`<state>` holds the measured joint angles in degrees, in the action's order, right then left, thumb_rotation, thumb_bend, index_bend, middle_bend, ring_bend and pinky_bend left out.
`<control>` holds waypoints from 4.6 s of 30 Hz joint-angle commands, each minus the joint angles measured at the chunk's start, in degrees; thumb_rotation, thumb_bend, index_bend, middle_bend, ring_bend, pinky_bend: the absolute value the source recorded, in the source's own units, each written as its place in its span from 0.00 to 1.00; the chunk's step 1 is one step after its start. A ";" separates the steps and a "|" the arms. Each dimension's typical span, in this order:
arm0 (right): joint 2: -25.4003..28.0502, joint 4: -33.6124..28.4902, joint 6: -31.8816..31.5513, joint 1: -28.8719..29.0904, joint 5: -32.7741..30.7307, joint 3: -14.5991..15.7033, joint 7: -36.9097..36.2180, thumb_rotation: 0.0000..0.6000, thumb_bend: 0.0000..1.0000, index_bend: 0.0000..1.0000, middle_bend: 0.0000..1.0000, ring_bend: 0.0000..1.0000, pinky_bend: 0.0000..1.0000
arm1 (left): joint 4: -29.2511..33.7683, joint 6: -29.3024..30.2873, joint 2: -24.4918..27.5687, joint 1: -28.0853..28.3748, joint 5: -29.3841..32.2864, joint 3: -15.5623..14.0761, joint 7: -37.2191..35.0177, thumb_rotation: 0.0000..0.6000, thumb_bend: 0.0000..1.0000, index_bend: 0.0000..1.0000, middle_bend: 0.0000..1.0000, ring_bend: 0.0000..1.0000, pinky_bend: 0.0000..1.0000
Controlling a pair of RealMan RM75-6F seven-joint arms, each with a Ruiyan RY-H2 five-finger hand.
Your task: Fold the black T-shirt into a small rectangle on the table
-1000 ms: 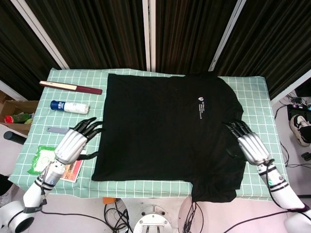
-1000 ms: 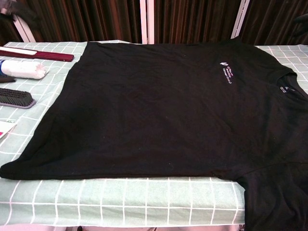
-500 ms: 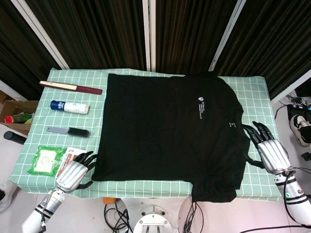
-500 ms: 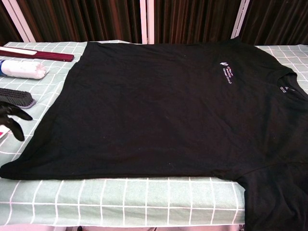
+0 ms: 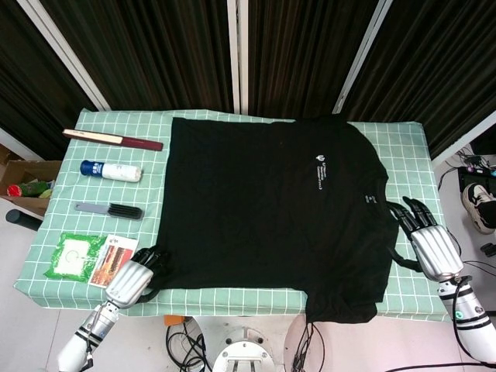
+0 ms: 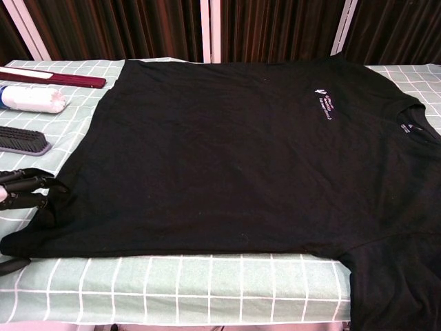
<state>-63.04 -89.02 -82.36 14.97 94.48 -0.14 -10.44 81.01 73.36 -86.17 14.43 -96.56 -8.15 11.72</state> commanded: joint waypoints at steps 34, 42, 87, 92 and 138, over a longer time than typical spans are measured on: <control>-17.95 36.35 -4.33 -7.66 10.11 10.20 -5.92 1.00 0.20 0.45 0.17 0.00 0.07 | -7.39 5.33 -6.13 0.00 -0.71 1.77 -16.46 1.00 0.43 0.62 0.29 0.16 0.21; -22.81 43.73 -4.33 -5.85 11.05 9.78 -6.28 1.00 0.20 0.45 0.17 0.00 0.06 | -7.40 5.25 -6.08 -0.15 -0.19 1.76 -17.41 1.00 0.43 0.62 0.29 0.16 0.21; -25.71 51.59 -17.27 -6.20 10.65 9.71 -10.59 1.00 0.65 0.71 0.23 0.03 0.03 | -3.95 9.24 -2.69 -1.38 0.85 3.06 -26.78 1.00 0.46 0.63 0.30 0.16 0.21; -20.55 43.99 -23.30 -7.22 10.59 8.37 -9.53 1.00 0.65 0.71 0.23 0.03 0.04 | 1.12 12.63 1.52 -2.76 -0.09 2.61 -28.55 1.00 0.47 0.63 0.30 0.16 0.21; -13.03 20.78 2.00 5.16 -4.77 -6.43 -5.72 1.00 0.69 0.76 0.26 0.06 0.06 | 4.15 -19.17 12.68 18.82 29.52 22.51 -25.71 1.00 0.49 0.63 0.28 0.15 0.19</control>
<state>-74.95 -69.00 -82.70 18.14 91.33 -5.08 -16.48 89.30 57.45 -71.32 30.14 -70.29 12.19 -15.26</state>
